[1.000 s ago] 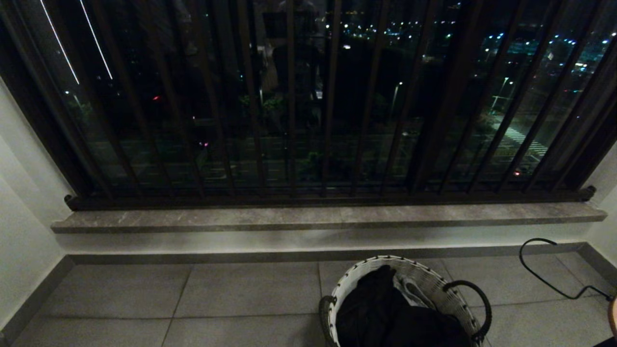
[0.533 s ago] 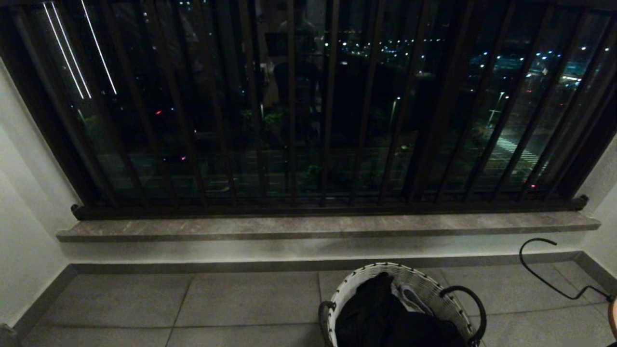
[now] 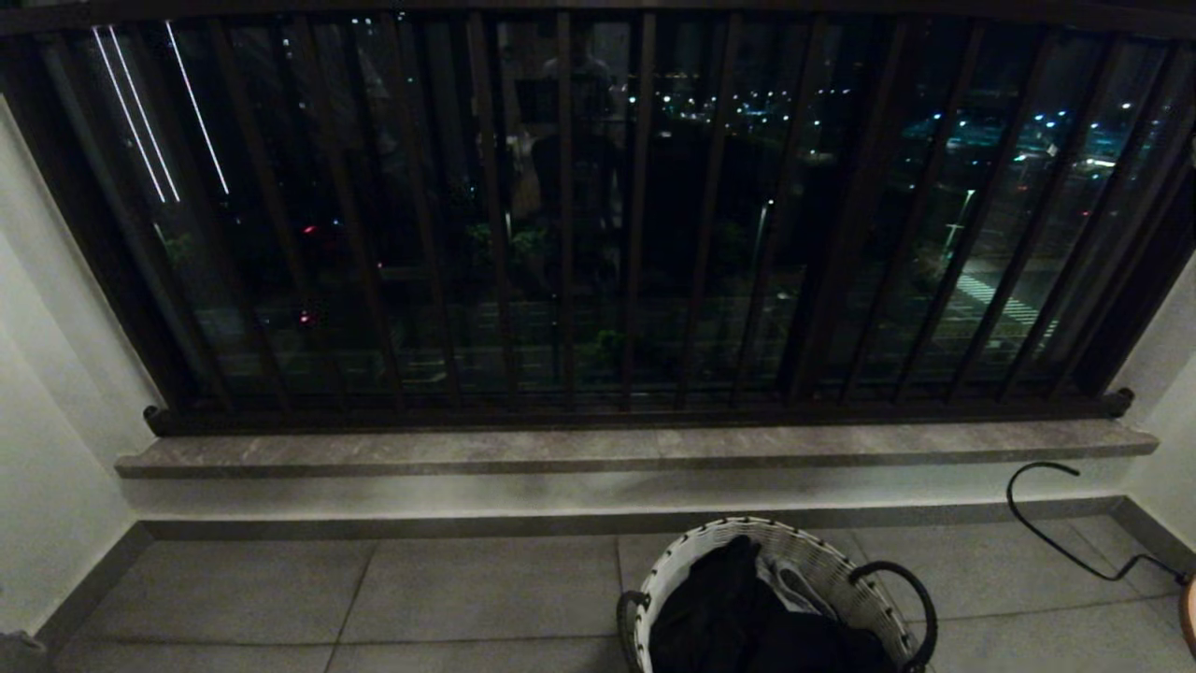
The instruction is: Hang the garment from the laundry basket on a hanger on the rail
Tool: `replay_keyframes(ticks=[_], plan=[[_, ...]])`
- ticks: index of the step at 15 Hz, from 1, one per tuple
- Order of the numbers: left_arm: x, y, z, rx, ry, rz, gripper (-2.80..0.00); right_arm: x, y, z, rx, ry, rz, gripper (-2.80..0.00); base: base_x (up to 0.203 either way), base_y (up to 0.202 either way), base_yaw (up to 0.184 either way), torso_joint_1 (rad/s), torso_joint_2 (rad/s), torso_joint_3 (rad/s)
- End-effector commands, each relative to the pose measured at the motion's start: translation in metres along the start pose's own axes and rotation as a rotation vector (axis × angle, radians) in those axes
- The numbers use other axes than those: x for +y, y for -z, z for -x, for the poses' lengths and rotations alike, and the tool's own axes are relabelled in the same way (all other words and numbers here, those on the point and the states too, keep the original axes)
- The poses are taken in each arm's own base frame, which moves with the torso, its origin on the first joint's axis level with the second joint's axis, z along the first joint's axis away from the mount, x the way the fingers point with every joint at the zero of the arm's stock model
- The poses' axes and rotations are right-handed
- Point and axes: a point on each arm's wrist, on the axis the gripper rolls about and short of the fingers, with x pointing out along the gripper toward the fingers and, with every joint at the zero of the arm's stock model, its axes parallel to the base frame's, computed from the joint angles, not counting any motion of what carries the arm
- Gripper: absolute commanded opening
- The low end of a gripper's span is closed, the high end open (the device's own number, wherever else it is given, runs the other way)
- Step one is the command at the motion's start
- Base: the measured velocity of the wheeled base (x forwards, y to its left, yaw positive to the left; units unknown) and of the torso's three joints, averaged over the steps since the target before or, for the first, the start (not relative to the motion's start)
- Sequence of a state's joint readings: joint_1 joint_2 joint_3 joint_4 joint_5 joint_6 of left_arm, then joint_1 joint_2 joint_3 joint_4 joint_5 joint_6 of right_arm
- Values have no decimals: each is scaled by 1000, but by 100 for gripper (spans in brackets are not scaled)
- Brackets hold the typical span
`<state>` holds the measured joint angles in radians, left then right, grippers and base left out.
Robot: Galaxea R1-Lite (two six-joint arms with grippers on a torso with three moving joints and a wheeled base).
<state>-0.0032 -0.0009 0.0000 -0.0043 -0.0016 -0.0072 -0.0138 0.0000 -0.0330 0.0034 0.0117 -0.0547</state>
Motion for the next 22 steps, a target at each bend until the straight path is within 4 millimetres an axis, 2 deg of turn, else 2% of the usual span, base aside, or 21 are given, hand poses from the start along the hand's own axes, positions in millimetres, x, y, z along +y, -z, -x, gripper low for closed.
replay_keyframes(ticks=[1, 15, 16, 17, 19, 22], plan=[[0, 0, 0, 2, 0, 0, -280, 0, 9, -2, 34, -2, 0, -280, 0, 0, 0, 6, -36, -2], [0, 0, 0, 2, 0, -1, -280, 1, 9, -2, 31, -5, 21, -280, 0, 0, 0, 1, 24, 13], [0, 0, 0, 2, 0, 0, -280, 0, 3, -1, 13, -11, 27, -280, 0, 0, 0, 10, 100, 39], [0, 0, 0, 2, 0, -1, -280, 0, -12, 3, -28, -18, 13, -280, 0, 0, 0, 5, 60, 23], [0, 0, 0, 2, 0, -1, -280, -1, -54, 12, -91, -64, -30, -280, 0, 0, 0, -1, 16, 8], [0, 0, 0, 2, 0, -1, -280, 0, -108, 17, -122, -232, -99, -280, 0, 0, 0, 0, 0, 0]])
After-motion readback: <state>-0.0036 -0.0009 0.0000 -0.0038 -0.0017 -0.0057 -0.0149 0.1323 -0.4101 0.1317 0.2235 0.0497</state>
